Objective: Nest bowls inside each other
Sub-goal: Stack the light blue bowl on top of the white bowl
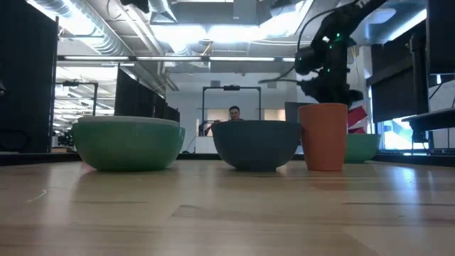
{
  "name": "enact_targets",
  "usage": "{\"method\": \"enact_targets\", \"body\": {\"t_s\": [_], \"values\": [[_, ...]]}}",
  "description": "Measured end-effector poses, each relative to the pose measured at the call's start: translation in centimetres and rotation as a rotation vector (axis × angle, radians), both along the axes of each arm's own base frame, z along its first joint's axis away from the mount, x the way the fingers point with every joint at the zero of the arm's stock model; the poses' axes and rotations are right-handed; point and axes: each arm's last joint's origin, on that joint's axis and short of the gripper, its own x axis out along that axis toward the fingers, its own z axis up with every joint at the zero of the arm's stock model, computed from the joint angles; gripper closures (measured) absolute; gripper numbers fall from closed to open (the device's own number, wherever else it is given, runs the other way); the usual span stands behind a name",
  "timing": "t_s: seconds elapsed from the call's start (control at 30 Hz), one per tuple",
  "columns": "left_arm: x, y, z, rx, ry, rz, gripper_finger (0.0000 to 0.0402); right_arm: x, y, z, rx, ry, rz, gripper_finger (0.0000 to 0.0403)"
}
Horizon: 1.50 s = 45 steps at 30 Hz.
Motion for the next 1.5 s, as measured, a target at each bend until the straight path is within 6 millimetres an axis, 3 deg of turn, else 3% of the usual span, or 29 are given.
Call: {"method": "enact_targets", "body": {"t_s": [0.2, 0.67, 0.8, 1.03, 1.2, 1.5], "values": [[0.0, 0.0, 0.0, 0.005, -0.003, -0.002, 0.0284, -0.2, 0.1, -2.4, 0.011, 0.056, 0.019, 0.0223], [0.0, 0.1, 0.0, 0.033, 0.006, -0.009, 0.0284, -1.2, 0.9, -6.5, -0.033, 0.09, 0.077, 0.0383], [0.0, 0.1, 0.0, 0.039, 0.008, -0.009, 0.0284, -0.7, 1.3, -6.3, -0.04, 0.088, 0.111, 0.0399], [0.0, 0.0, 0.0, 0.041, 0.015, -0.015, 0.0284, 4.0, 3.9, -2.2, -0.06, -0.013, 0.328, 0.0403], [-0.4, -0.1, -0.2, 0.04, 0.059, -0.036, 0.0284, 8.5, 6.9, 2.2, -0.14, -0.143, 0.457, 0.0403], [-2.4, -0.3, 0.5, 0.064, 0.05, -0.042, 0.0284, 17.0, 11.0, 6.5, -0.182, -0.297, 0.582, 0.0403]]}}
